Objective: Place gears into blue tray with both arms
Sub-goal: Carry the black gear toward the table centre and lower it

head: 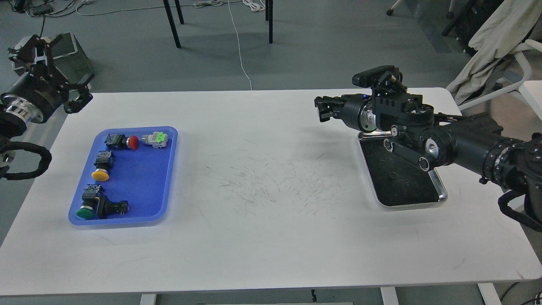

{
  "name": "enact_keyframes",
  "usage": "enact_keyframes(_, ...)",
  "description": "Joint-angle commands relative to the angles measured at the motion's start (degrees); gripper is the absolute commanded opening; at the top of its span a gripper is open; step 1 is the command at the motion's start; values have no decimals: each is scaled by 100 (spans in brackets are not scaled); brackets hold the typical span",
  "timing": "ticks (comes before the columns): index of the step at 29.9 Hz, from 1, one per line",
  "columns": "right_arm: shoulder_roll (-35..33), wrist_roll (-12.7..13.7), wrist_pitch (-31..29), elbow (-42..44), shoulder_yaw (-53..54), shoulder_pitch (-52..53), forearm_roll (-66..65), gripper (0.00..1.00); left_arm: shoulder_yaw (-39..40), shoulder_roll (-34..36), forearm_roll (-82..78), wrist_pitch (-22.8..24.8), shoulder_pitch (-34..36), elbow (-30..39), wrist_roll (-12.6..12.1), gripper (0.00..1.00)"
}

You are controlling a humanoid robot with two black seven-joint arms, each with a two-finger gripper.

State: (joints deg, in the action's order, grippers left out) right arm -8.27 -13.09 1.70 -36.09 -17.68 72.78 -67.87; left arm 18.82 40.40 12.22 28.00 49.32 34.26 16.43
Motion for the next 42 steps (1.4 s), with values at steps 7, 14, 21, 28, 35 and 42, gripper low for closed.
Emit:
enact_keyframes(7, 475, -308, 260, -829, -25, 272, -42, 0, 8, 126, 9, 0, -10, 19, 9, 99)
enact_keyframes(14, 598, -598, 577, -1330, -52, 123, -682, 0, 8, 143, 0, 0, -1, 19, 9, 99)
enact_keyframes(21, 827, -765, 744, -1296, -60, -290, -974, 0, 8, 187, 9, 0, -1, 19, 9, 99)
enact_keyframes(28, 827, -897, 963, -1190, -385, -536, -1035, 0, 8, 258, 0, 0, -1, 19, 0, 99)
enact_keyframes(35, 827, -923, 1017, -1006, -526, -888, -1070, 0, 17, 301, 35, 0, -1, 28, 0, 99)
enact_keyframes(42, 827, -1020, 1025, -909, -535, -1029, -1343, 0, 17, 337, 35, 0, 8, 28, 0, 99)
